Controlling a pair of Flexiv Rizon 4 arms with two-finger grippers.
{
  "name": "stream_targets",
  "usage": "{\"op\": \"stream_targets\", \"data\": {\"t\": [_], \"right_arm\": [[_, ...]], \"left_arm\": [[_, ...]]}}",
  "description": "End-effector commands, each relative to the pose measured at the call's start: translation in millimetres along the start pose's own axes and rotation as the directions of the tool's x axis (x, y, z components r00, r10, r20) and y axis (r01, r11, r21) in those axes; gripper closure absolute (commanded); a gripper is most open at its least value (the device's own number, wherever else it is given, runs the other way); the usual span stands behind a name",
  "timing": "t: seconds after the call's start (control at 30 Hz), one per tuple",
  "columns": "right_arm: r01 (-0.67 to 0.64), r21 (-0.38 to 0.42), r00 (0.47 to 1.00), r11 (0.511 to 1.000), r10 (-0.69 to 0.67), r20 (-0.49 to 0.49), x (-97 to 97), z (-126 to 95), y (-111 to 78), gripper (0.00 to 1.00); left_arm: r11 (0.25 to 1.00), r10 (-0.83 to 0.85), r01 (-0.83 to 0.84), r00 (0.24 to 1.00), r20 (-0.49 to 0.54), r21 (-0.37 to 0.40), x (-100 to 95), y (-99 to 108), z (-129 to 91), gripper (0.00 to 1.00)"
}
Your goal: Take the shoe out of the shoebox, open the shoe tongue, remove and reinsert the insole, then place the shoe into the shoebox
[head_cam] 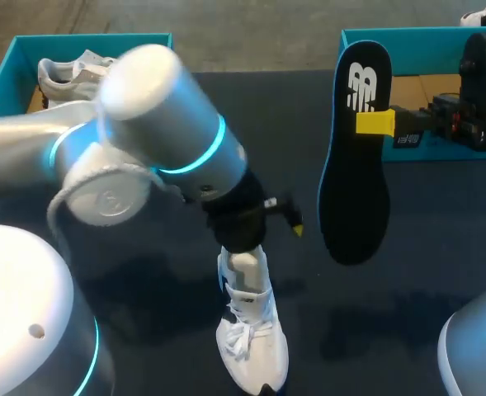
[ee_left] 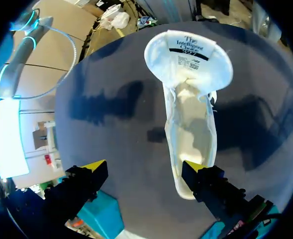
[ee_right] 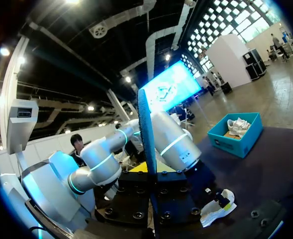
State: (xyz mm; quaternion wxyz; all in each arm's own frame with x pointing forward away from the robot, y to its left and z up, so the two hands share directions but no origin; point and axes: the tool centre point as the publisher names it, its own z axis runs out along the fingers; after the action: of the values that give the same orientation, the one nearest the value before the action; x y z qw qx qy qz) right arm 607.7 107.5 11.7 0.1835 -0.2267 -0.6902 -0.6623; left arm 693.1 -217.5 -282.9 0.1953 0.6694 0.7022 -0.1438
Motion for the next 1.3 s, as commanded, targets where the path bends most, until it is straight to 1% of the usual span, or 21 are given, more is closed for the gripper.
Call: {"op": "stream_targets", "data": {"t": [0.03, 0.1, 0.33, 0.37, 0.57, 0.63, 0.73, 1.23, 1.3], "right_arm": [[-0.001, 0.003, 1.0, 1.0, 0.001, -0.002, -2.1, 2, 1.5, 1.0], [-0.001, 0.003, 1.0, 1.0, 0.001, -0.002, -2.1, 2, 1.5, 1.0], [-0.001, 0.003, 1.0, 1.0, 0.001, -0.002, -2.1, 2, 1.5, 1.0], [-0.001, 0.003, 1.0, 1.0, 0.001, -0.002, -2.1, 2, 1.5, 1.0], [-0.001, 0.003, 1.0, 1.0, 0.001, -0.002, -2.1, 2, 1.5, 1.0], [-0.001, 0.003, 1.0, 1.0, 0.001, -0.002, -2.1, 2, 1.5, 1.0], [-0.001, 0.003, 1.0, 1.0, 0.001, -0.002, -2.1, 2, 1.5, 1.0], [-0.001, 0.003, 1.0, 1.0, 0.001, -0.002, -2.1, 2, 1.5, 1.0], [-0.001, 0.003, 1.0, 1.0, 0.001, -0.002, -2.1, 2, 1.5, 1.0]], "left_arm": [[1.0, -0.004, 0.007, 0.985, 0.17, -0.016, 18.4, 1, -47, 0.0], [1.0, -0.007, 0.007, 0.978, 0.21, 0.001, 16.7, 5, -53, 0.0], [1.0, 0.005, -0.009, 0.936, 0.352, 0.008, 17.9, 13, -73, 0.0], [1.0, 0.004, -0.004, 0.928, 0.373, -0.001, 17.8, 14, -76, 0.0], [1.0, 0.019, -0.026, 0.863, 0.506, 0.006, 12.1, 28, -95, 0.0], [0.999, 0.027, -0.045, 0.837, 0.546, 0.019, 8.2, 34, -101, 0.0], [0.994, 0.025, -0.085, 0.791, 0.612, 0.068, 0.9, 44, -111, 0.0], [0.994, 0.025, -0.085, 0.791, 0.612, 0.068, 0.9, 44, -111, 0.0], [0.994, 0.048, -0.1, 0.767, 0.64, 0.045, -3.0, 49, -114, 0.0]]}}
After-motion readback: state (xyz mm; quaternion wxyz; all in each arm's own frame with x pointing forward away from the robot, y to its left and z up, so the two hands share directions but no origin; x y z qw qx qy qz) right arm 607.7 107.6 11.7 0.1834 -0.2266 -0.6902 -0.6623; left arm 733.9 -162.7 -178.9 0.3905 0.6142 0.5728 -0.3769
